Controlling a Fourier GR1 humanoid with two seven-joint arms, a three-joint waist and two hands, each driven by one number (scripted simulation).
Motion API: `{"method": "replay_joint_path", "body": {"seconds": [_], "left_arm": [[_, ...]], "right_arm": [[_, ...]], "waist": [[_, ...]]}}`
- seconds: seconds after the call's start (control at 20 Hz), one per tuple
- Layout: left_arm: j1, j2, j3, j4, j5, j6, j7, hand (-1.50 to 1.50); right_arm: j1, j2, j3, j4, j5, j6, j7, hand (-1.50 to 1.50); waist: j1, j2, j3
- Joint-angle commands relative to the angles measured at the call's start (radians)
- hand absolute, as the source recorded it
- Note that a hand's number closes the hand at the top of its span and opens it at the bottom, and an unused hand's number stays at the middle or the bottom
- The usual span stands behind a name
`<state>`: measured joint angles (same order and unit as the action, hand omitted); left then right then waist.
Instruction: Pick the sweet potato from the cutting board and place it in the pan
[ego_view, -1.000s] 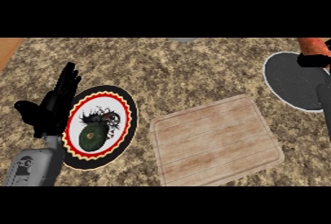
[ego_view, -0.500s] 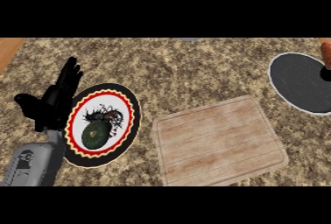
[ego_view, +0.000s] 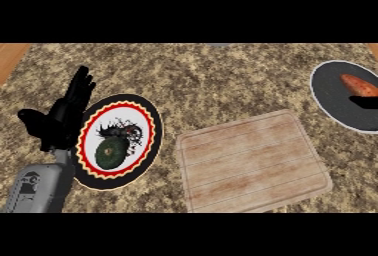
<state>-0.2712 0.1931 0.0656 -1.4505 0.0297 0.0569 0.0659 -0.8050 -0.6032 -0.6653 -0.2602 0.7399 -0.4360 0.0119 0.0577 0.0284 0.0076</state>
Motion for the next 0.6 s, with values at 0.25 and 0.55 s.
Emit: {"method": "replay_joint_path", "body": {"seconds": [0.25,0.55], "left_arm": [[0.001,-0.011,0.001,-0.014,-0.017,0.026,0.003,0.0],[0.07,0.012,0.031,0.005,-0.006,0.001,-0.034,0.0]], "right_arm": [[0.015,0.035,-0.129,-0.044,-0.154,-0.079,-0.276,-1.5],[0.085,0.089,-0.21,-0.14,-0.319,0.028,-0.402,-1.5]], "waist": [[-0.018,-0.01,-0.002],[-0.062,-0.032,-0.008]]}}
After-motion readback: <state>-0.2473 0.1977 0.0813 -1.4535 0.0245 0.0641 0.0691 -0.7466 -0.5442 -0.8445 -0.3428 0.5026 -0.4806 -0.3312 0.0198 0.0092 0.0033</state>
